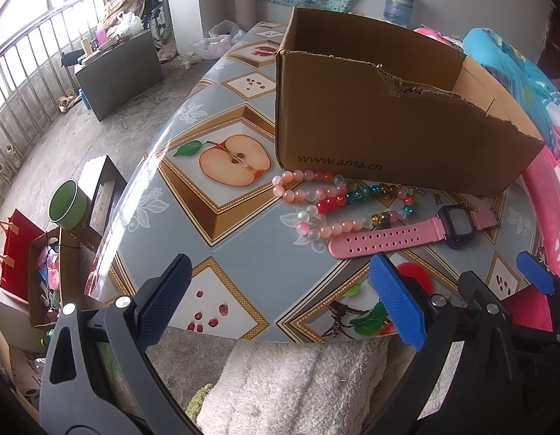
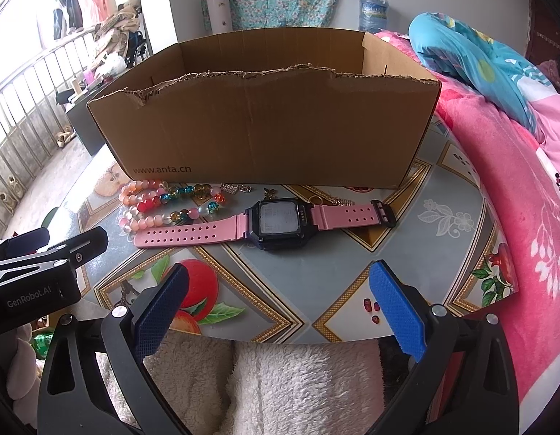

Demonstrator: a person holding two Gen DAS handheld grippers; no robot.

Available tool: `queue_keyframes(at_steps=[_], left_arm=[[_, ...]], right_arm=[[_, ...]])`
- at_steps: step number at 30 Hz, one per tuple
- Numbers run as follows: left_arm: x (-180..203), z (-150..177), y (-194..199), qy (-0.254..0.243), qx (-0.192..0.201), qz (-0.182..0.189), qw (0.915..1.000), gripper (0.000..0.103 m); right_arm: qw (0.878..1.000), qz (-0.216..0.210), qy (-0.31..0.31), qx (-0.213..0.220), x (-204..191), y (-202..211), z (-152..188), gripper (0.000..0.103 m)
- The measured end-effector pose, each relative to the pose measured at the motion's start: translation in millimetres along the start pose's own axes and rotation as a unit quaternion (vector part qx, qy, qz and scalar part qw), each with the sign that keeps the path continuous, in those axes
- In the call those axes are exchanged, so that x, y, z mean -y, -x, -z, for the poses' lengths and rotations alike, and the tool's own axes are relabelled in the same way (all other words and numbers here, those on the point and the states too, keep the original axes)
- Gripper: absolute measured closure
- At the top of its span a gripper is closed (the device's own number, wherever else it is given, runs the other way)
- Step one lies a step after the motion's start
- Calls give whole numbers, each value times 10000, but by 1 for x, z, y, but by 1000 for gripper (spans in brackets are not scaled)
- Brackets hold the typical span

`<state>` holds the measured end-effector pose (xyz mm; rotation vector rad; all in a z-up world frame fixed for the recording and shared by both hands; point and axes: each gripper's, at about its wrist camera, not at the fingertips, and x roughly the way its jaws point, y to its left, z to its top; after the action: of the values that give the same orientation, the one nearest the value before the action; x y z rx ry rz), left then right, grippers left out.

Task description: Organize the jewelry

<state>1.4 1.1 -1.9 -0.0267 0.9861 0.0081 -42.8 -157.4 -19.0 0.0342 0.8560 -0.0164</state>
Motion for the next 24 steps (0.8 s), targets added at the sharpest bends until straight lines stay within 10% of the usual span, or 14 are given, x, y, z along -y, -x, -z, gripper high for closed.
queue_keyframes(at_steps=[24], left_arm=[[-1, -1, 3, 16, 33, -7, 10000, 8]], right_arm=[[10000, 12, 1, 11, 0, 1, -1, 6]])
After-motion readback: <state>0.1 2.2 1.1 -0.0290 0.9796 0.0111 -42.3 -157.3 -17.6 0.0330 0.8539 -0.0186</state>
